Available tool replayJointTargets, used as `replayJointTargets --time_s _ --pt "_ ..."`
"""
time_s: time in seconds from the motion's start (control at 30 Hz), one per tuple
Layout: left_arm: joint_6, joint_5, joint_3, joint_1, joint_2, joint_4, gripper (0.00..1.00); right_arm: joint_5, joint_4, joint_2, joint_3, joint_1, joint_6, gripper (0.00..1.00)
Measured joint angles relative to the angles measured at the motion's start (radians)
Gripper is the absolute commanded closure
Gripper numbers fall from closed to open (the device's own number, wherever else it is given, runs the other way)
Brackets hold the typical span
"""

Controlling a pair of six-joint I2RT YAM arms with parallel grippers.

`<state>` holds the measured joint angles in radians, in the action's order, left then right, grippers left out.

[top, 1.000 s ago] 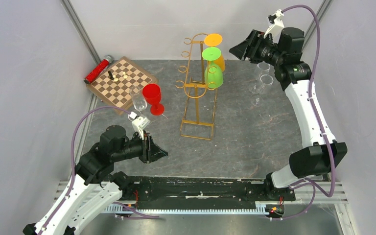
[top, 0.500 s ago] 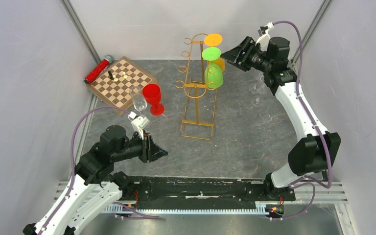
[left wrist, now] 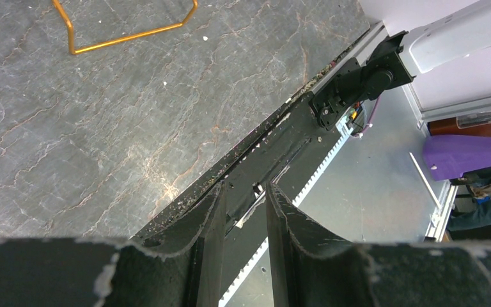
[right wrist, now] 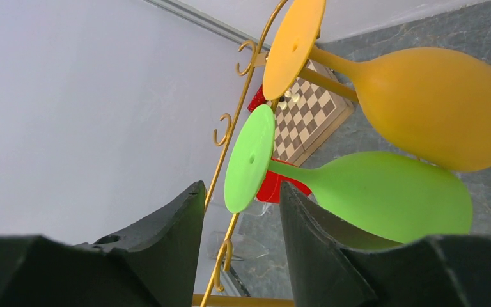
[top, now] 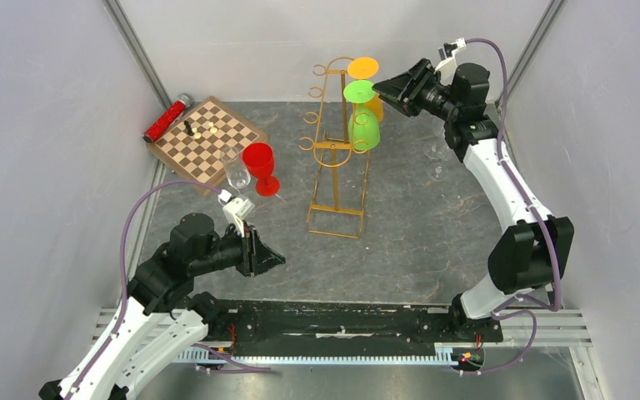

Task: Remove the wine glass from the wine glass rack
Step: Pick up the wine glass from the wine rack.

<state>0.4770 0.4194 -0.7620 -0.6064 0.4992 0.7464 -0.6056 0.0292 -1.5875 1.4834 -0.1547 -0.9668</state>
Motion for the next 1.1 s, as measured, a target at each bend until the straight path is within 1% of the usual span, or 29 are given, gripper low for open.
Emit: replayJointTargets --time_s 0.27,0.6,0.87,1.1 --pt "0.000 0.000 0.000 0.000 0.000 0.000 0.64 0.002 0.008 -0.021 0.000 -0.012 -0.021 0.58" --pt "0.000 0.000 0.000 0.000 0.000 0.000 0.64 0.008 0.012 -0.050 0.001 -0.025 -0.042 0.77" --pt "0.000 0.000 0.000 0.000 0.000 0.000 0.64 0.011 0.015 -0.050 0.001 -0.026 -0.048 0.84" --pt "0.000 0.000 0.000 0.000 0.000 0.000 0.64 0.011 0.014 -0.050 0.002 -0.026 -0.053 0.86"
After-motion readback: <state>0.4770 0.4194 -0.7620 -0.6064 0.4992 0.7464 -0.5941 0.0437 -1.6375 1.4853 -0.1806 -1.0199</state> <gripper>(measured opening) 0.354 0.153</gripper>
